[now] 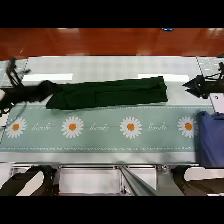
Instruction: Fold the shirts.
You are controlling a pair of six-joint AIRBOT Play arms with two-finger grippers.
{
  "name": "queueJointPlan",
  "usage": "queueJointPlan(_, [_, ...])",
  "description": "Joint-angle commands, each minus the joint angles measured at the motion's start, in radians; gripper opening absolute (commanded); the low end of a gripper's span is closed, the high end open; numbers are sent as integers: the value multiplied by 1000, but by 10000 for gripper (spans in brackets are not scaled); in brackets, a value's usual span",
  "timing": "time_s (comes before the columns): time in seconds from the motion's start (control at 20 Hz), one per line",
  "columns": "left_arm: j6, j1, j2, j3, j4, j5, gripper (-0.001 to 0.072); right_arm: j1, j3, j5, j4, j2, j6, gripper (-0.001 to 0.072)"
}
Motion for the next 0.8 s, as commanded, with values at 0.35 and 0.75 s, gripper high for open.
queueJointPlan(0.35, [3, -114, 13, -109, -95, 93, 507, 193, 82, -3, 77, -206, 3, 421])
queueJointPlan(0.75, [3, -114, 13, -109, -95, 93, 506, 327, 230, 9, 28, -282, 53, 24])
